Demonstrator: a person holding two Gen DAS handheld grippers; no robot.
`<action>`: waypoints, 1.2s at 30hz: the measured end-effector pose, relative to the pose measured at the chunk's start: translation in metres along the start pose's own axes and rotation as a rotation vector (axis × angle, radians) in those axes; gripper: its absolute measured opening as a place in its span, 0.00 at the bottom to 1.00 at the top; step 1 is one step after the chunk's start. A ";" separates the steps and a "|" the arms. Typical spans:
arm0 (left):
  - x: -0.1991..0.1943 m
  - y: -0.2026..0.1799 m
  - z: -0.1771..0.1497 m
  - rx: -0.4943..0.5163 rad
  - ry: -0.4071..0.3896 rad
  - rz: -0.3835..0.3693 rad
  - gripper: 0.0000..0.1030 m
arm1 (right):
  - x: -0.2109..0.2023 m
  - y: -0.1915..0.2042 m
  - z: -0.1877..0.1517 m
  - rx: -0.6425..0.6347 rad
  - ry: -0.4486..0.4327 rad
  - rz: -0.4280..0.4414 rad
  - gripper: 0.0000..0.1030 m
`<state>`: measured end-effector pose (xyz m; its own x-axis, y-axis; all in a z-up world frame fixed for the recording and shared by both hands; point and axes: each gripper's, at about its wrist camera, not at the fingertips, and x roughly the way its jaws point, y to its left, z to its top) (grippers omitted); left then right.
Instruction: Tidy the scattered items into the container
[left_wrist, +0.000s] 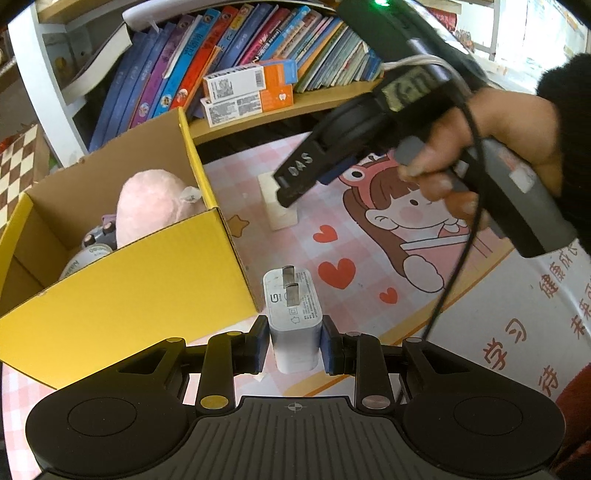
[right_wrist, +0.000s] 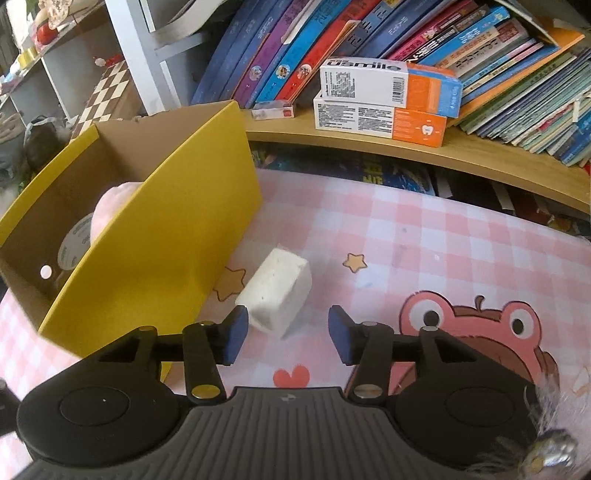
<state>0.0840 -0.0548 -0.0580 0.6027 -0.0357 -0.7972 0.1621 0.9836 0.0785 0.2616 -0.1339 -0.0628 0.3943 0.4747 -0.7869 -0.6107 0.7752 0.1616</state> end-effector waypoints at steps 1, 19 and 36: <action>0.001 0.000 0.000 0.000 0.002 -0.002 0.26 | 0.003 0.001 0.002 0.003 0.002 0.005 0.47; 0.007 0.002 0.001 0.001 0.020 -0.006 0.26 | 0.033 0.013 0.010 -0.023 0.031 -0.014 0.36; -0.017 0.002 0.000 -0.002 -0.050 0.011 0.26 | -0.009 0.011 -0.012 -0.007 0.017 -0.047 0.25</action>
<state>0.0745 -0.0520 -0.0441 0.6431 -0.0334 -0.7650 0.1539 0.9843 0.0864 0.2427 -0.1343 -0.0616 0.4113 0.4306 -0.8034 -0.5967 0.7935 0.1199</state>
